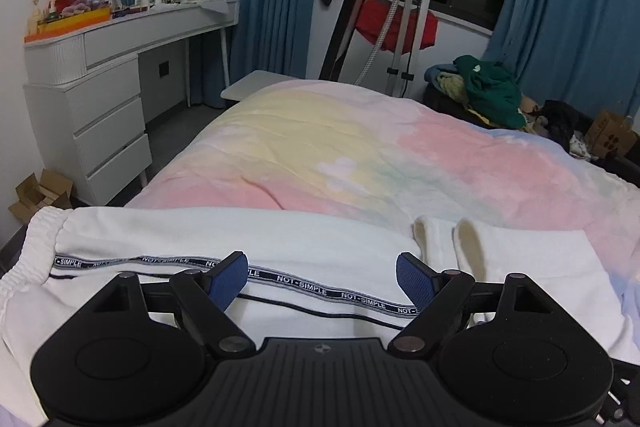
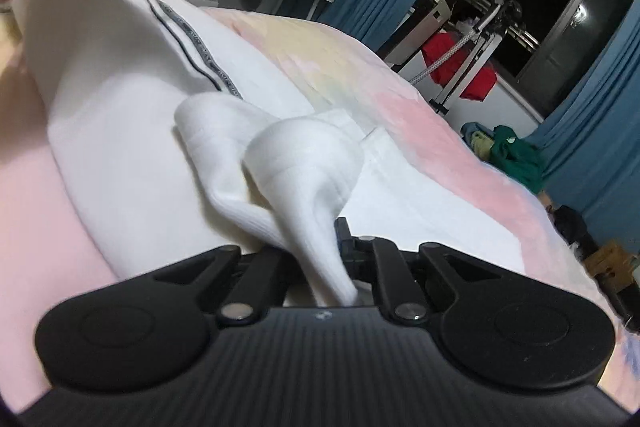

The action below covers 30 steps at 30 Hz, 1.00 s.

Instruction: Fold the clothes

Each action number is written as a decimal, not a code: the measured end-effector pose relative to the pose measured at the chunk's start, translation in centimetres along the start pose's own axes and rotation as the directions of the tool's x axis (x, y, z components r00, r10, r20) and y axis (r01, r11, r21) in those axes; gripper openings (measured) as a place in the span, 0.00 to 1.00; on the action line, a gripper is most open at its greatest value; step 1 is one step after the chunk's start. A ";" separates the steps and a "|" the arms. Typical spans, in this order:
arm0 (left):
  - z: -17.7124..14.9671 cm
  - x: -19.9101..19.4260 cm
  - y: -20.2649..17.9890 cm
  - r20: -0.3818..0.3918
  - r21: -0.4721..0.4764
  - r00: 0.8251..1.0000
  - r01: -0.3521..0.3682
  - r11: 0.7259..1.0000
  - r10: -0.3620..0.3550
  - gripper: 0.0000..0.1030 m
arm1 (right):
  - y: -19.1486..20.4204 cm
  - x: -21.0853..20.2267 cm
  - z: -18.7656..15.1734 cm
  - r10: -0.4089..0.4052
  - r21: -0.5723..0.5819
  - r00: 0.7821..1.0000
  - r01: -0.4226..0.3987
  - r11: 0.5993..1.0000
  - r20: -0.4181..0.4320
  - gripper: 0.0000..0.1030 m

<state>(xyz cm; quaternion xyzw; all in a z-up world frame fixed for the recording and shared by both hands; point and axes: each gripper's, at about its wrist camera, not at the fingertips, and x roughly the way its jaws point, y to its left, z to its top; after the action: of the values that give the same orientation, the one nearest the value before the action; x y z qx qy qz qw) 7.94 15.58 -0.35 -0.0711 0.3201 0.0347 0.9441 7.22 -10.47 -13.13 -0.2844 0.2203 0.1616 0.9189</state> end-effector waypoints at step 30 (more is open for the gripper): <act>-1.8 -1.0 -1.6 0.040 0.038 0.995 0.091 0.995 -0.093 0.83 | -9.5 -5.3 1.0 0.295 0.695 0.941 -0.322 0.643 0.163 0.64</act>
<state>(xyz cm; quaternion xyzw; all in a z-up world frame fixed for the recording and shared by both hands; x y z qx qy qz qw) 6.28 13.71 -0.98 -0.0682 0.2975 -0.0132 0.9522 7.01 -18.26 -5.47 0.1381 0.2947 0.2226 0.9190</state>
